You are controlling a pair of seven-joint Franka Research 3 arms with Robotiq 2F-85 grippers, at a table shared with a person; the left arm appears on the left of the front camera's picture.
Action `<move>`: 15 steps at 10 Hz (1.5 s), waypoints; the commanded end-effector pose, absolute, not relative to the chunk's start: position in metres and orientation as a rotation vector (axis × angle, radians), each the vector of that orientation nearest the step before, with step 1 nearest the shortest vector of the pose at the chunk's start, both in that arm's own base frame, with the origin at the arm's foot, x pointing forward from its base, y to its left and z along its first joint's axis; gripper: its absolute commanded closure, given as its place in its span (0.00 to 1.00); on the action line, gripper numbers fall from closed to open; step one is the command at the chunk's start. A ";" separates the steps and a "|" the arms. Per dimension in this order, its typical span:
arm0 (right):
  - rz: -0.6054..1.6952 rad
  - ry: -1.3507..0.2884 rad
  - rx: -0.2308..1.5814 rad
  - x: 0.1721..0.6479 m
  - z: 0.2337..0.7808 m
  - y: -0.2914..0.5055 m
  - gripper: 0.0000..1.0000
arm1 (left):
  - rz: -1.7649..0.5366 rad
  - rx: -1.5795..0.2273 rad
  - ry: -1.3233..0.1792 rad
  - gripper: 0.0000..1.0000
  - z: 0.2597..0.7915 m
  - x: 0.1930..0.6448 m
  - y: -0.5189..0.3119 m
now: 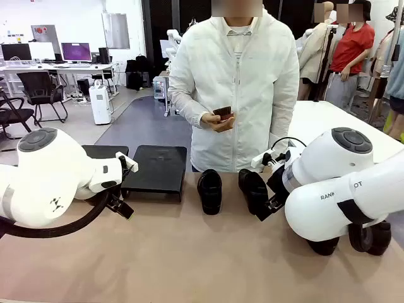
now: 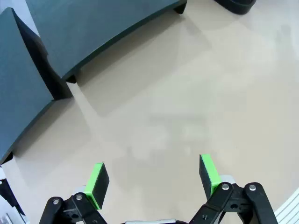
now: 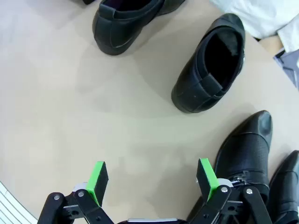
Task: Organize the shoes by placing them on the stand.
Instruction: Pick up one Shoe and place it in the middle of the table.
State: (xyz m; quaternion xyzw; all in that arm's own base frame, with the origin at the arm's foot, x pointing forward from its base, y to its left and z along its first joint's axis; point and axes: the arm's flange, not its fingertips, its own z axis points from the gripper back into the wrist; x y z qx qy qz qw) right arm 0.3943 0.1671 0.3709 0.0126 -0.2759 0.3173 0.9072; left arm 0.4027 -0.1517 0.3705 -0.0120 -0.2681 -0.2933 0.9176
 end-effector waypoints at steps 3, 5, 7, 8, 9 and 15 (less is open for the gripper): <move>0.655 -0.570 0.026 0.394 0.371 0.167 0.00 | -0.603 -0.025 -0.552 0.00 0.371 0.403 -0.152; 0.655 -0.570 0.026 0.394 0.371 0.167 0.00 | -0.603 -0.025 -0.552 0.00 0.371 0.403 -0.152; 0.655 -0.570 0.026 0.394 0.371 0.167 0.00 | -0.603 -0.025 -0.552 0.00 0.371 0.403 -0.152; 0.655 -0.570 0.026 0.394 0.371 0.167 0.00 | -0.603 -0.025 -0.552 0.00 0.371 0.403 -0.152; 0.655 -0.570 0.026 0.394 0.371 0.167 0.00 | -0.603 -0.025 -0.552 0.00 0.371 0.403 -0.152; 0.655 -0.570 0.026 0.394 0.371 0.167 0.00 | -0.603 -0.025 -0.552 0.00 0.371 0.403 -0.152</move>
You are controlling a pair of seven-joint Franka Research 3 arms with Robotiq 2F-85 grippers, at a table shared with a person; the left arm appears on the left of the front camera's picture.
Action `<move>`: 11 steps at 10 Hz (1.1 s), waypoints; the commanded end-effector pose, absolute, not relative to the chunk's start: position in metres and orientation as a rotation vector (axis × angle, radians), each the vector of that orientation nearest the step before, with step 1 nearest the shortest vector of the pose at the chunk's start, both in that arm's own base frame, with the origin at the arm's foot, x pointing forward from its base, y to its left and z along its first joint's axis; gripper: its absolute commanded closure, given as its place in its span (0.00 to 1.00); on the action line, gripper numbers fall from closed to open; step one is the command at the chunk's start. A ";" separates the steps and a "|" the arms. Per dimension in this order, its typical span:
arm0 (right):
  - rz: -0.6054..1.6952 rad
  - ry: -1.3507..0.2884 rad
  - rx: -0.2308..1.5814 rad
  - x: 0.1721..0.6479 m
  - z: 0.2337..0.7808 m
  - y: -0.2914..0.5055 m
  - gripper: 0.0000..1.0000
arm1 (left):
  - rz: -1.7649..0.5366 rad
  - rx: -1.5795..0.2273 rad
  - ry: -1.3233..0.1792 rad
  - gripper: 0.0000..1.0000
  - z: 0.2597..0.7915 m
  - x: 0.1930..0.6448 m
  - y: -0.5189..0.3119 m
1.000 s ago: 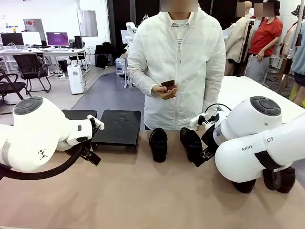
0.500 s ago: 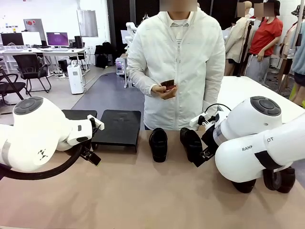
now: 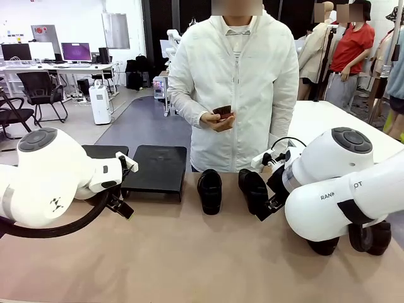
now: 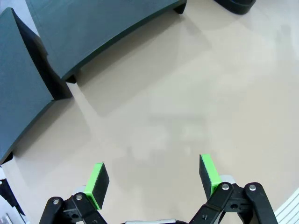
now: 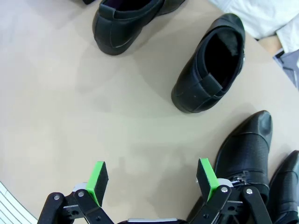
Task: Organize the shoes by placing them on the stand.
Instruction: Pick up one Shoe and place it in the middle of the table.
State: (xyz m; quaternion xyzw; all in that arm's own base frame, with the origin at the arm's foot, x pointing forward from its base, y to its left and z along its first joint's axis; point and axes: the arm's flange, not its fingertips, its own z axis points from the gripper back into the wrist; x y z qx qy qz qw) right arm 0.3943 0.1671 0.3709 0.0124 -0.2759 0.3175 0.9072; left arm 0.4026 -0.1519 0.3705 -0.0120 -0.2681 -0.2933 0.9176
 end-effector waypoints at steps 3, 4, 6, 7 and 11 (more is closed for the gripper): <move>0.516 -0.449 0.124 0.370 0.427 0.160 0.00 | -0.619 -0.065 -0.553 0.00 0.422 0.381 -0.150; 0.455 -0.381 0.202 0.349 0.464 0.154 0.00 | -0.544 -0.138 -0.475 0.00 0.456 0.363 -0.151; 0.347 -0.360 0.332 0.302 0.527 0.130 0.00 | -0.543 -0.347 -0.435 0.00 0.511 0.332 -0.128; 0.313 -0.360 0.385 0.274 0.553 0.108 0.00 | -0.544 -0.410 -0.443 0.00 0.535 0.313 -0.107; -0.050 -0.635 0.533 0.196 0.593 -0.031 0.00 | -0.181 -0.606 -0.659 0.00 0.558 0.245 0.033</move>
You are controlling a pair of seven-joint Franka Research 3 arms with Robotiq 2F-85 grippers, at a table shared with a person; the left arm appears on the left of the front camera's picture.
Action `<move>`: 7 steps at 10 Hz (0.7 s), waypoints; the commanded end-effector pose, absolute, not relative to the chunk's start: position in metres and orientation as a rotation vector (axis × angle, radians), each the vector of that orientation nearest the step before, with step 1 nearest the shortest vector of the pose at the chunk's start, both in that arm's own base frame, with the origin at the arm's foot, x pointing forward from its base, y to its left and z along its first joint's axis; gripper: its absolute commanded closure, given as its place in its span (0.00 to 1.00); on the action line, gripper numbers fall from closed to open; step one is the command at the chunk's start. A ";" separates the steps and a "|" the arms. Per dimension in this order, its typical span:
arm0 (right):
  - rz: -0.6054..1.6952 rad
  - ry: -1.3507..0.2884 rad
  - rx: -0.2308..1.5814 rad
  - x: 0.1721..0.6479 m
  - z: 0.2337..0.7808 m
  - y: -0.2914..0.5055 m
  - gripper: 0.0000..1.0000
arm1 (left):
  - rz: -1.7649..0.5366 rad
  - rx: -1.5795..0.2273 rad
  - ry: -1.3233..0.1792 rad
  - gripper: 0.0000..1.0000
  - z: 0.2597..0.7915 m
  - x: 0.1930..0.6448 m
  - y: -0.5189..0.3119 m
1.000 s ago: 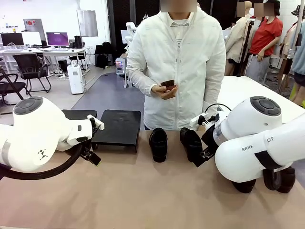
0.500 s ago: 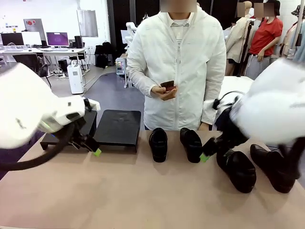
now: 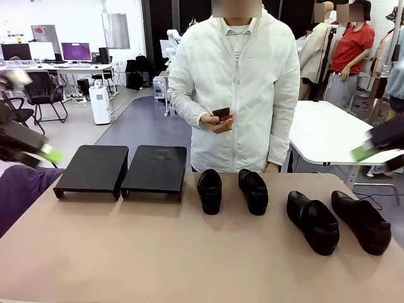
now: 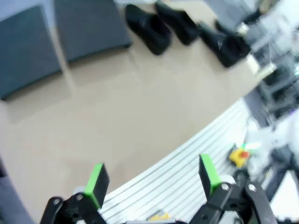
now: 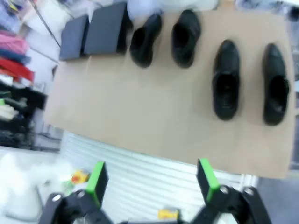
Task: Organize the shoes by placing them on the stand.
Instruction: Pick up one Shoe and place it in the middle of the table.
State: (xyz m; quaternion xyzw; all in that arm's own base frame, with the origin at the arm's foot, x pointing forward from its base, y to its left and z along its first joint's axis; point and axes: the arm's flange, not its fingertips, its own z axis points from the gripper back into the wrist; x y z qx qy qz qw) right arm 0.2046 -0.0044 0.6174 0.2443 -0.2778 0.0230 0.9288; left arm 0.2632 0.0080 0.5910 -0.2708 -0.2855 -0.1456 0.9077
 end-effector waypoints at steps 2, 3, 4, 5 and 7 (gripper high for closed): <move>-0.249 -0.702 0.570 0.183 0.592 -0.092 0.00 | 0.060 -0.675 -0.759 0.00 0.545 0.225 0.098; -0.297 -0.751 0.599 0.181 0.588 -0.107 0.00 | 0.116 -0.667 -0.743 0.00 0.537 0.229 0.110; -0.184 -0.672 0.562 0.180 0.621 -0.084 0.00 | -0.031 -0.640 -0.699 0.00 0.594 0.239 0.103; -0.184 -0.672 0.562 0.180 0.621 -0.084 0.00 | -0.031 -0.640 -0.699 0.00 0.594 0.239 0.103; -0.184 -0.672 0.562 0.180 0.621 -0.084 0.00 | -0.031 -0.640 -0.699 0.00 0.594 0.239 0.103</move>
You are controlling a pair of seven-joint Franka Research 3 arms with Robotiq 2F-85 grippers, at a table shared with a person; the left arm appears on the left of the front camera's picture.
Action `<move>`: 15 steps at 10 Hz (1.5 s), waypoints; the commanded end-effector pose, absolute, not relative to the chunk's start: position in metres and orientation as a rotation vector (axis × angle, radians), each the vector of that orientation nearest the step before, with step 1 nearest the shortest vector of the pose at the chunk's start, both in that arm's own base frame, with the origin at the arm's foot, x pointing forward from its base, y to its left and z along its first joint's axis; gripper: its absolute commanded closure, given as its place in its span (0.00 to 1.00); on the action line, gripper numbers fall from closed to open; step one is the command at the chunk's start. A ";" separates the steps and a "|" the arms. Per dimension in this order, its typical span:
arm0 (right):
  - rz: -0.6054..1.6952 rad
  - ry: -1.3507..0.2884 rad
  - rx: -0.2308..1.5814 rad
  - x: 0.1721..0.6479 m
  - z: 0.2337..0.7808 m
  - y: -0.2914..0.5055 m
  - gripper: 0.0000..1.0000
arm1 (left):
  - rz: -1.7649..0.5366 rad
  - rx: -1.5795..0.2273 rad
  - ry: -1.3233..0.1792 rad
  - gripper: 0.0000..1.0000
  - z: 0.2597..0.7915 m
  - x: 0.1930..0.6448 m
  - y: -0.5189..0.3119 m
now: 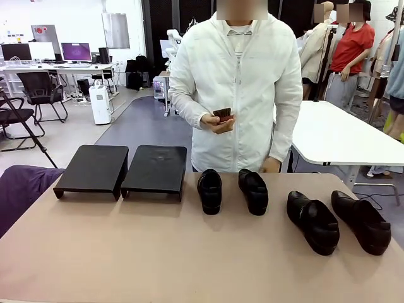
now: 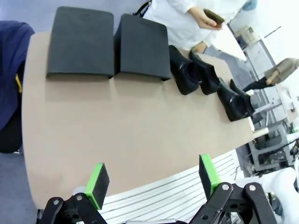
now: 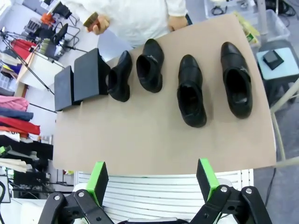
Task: Organize the shoes by placing them on the stand.
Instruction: Pick up one Shoe and place it in the middle of the table.
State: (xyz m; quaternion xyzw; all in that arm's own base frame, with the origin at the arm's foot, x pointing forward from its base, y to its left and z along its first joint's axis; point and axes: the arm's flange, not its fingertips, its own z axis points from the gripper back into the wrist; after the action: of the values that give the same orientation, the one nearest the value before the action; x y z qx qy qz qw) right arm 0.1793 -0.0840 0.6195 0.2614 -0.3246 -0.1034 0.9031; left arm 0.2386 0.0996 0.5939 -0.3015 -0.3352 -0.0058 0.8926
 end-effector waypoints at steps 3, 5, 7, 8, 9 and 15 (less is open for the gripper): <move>-0.184 -0.672 0.562 0.180 0.621 -0.084 0.00 | -0.031 -0.640 -0.699 0.00 0.594 0.239 0.103; -0.184 -0.672 0.562 0.180 0.621 -0.084 0.00 | -0.031 -0.640 -0.699 0.00 0.594 0.239 0.103; -0.209 -0.670 0.540 0.180 0.620 -0.082 0.00 | -0.031 -0.640 -0.699 0.00 0.594 0.239 0.103; -0.184 -0.649 0.446 0.223 0.615 -0.061 0.00 | -0.031 -0.640 -0.699 0.00 0.594 0.239 0.103; -0.160 -0.621 0.385 0.250 0.611 -0.053 0.00 | -0.031 -0.640 -0.699 0.00 0.594 0.239 0.103; -0.321 -0.676 0.593 0.124 0.630 -0.167 0.00 | -0.031 -0.640 -0.699 0.00 0.594 0.239 0.103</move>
State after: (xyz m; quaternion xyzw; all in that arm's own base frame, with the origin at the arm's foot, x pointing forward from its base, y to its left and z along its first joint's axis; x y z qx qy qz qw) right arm 0.1297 -0.1666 0.6327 0.2814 -0.3203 -0.1510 0.8919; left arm 0.2393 0.0996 0.5940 -0.3006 -0.3351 -0.0060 0.8929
